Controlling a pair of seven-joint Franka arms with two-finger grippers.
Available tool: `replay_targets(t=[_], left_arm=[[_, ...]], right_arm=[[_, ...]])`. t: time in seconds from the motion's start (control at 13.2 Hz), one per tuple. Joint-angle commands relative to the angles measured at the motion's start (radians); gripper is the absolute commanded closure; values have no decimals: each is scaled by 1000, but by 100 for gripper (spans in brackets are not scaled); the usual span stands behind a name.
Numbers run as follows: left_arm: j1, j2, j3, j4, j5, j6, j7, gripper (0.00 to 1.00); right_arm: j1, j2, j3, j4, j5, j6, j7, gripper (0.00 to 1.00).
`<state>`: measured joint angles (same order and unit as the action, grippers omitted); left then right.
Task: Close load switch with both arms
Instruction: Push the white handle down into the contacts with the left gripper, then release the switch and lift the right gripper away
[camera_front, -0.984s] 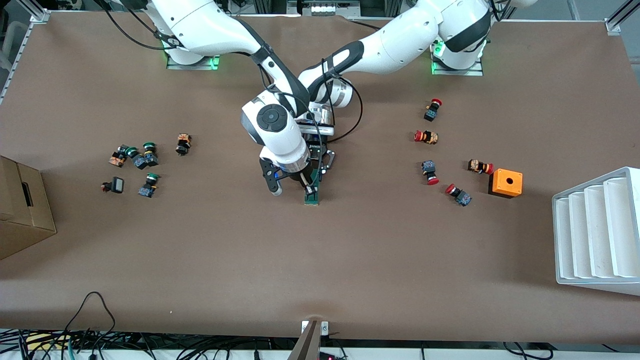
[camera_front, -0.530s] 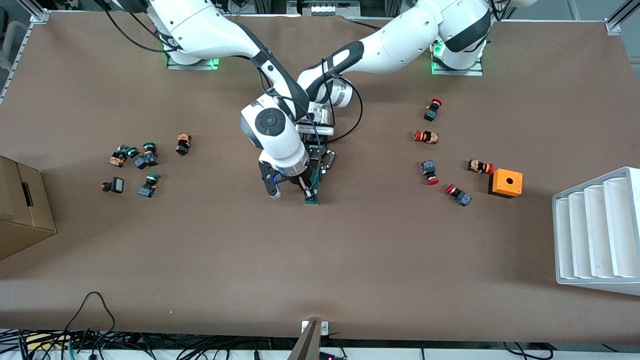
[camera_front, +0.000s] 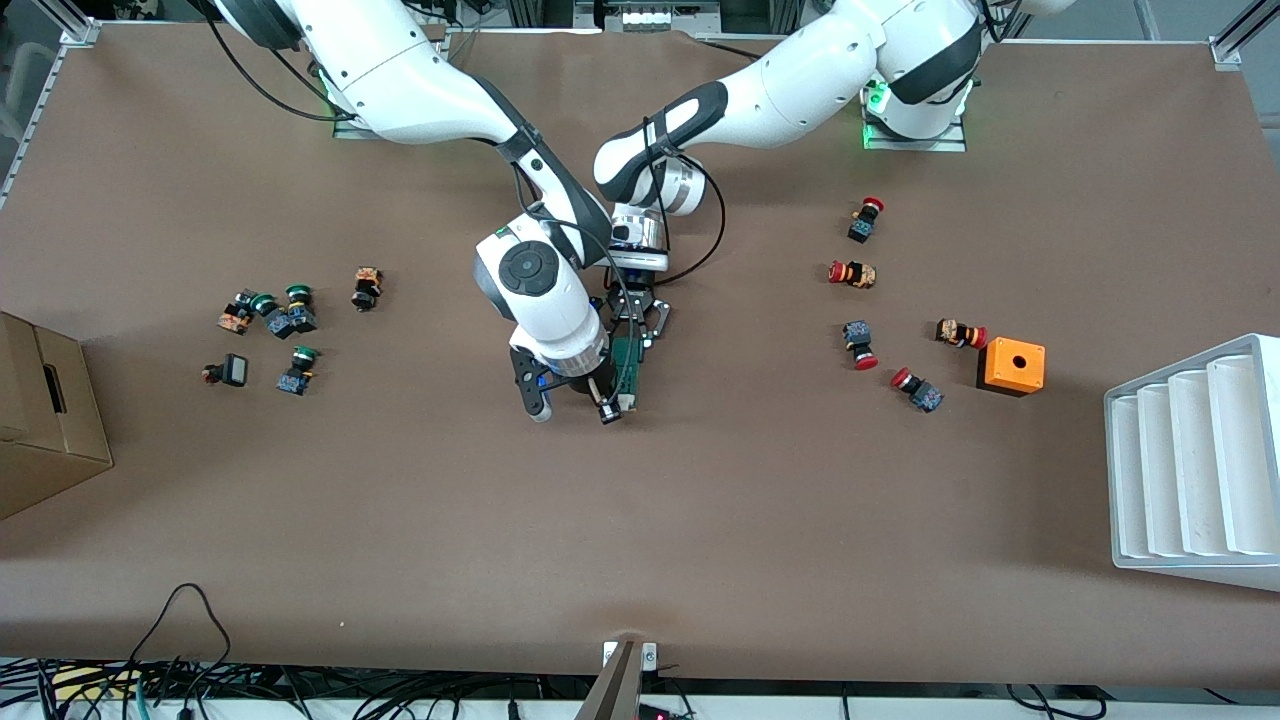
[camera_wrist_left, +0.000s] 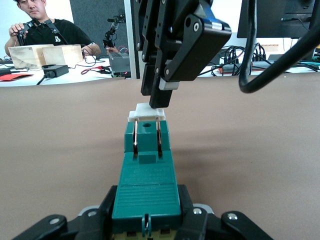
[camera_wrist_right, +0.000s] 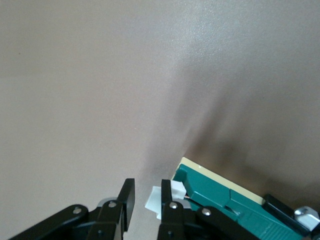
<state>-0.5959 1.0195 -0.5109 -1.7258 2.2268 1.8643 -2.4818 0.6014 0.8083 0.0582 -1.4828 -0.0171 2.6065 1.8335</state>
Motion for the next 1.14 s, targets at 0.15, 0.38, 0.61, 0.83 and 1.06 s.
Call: replay_targets(t=[0.15,0.38,0.61,0.83,1.06], left_arm=[[-4,45,25,34,42,49,-14,51],[-4,45,25,34,42,49,-17,50],[-4,45,25,32,42,49,-17,51],[-4,45,25,32,42,49,-17,50],[-4,45,26,32,42,49,-17,46]], right_arm=[[3,37,2,27,-17,7,-2,72],[5,45,3,27,-17,10,-2,72],[-6,20,3,33,-14,-26,-7,60],[-66,-46,24,93,9,-213,-112,18],[-135,-158,31,82,80,-351,-325,1]])
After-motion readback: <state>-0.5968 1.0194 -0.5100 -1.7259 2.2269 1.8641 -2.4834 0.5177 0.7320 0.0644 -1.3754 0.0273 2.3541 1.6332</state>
